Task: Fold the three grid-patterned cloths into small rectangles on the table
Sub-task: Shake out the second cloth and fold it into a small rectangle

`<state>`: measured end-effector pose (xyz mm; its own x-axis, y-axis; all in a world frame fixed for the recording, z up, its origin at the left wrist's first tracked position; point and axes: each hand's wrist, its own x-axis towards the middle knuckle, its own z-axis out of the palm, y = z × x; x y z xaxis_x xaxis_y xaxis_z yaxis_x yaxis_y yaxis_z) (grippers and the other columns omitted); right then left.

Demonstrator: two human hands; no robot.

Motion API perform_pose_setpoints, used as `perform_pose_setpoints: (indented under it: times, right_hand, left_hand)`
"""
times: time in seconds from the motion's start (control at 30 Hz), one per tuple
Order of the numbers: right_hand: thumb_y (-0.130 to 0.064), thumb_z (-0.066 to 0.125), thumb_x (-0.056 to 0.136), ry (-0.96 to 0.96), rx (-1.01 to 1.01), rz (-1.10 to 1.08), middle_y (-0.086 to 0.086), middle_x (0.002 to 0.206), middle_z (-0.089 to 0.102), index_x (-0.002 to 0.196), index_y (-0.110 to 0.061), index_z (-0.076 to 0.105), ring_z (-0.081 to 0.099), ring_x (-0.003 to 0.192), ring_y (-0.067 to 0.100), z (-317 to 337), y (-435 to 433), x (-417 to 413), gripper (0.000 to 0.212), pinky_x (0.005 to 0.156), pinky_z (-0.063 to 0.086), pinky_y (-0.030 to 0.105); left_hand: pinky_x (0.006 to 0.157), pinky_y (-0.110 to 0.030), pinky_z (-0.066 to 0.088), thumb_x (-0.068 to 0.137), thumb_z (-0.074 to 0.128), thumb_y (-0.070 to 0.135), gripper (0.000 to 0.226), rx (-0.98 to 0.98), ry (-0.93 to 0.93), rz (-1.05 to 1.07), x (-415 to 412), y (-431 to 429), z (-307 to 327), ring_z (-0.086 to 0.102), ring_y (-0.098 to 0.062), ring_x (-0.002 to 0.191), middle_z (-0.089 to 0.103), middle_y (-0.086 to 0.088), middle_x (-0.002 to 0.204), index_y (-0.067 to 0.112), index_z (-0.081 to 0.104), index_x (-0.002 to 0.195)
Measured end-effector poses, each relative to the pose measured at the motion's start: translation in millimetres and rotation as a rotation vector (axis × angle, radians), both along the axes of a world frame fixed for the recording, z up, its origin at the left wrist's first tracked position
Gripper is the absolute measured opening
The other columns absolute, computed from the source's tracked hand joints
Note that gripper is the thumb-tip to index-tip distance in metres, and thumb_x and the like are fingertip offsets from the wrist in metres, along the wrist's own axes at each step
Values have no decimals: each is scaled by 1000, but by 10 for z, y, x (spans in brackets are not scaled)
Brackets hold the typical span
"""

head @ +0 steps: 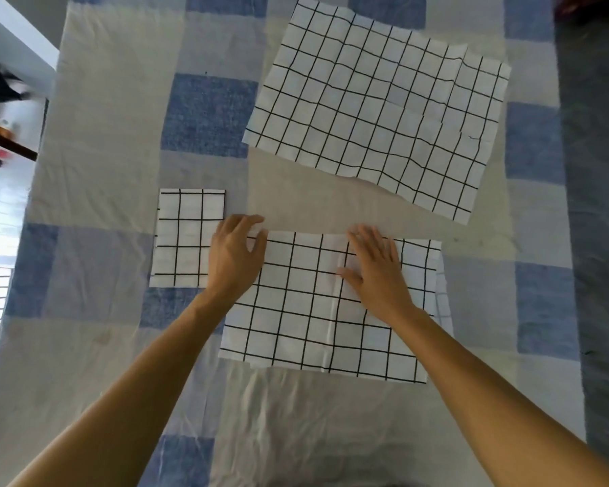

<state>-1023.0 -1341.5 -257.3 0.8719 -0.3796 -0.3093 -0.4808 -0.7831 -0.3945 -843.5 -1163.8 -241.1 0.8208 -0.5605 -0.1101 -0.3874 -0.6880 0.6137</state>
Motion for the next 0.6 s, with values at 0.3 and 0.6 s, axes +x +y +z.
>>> perform_pose_setpoints:
  times: [0.3,0.6]
  right_hand:
    - [-23,57,91,-94,-216,-661,16,118,59,126,-10,55,51,112,34,51,-474,-332,37,100,35,46]
    - [-25,56,89,-116,-7,-786,2,114,62,139,-17,40,50,111,25,113,-457,-459,53,101,30,41]
  left_hand:
    - [100,-43,33,90,60,28,37,209,-118,-414,-172,-438,-101,52,-34,109,61,-14,113,11,57,123]
    - [95,-39,34,93,56,25,33,160,-51,-494,-410,-852,-111,53,-29,101,61,-11,110,13,57,123]
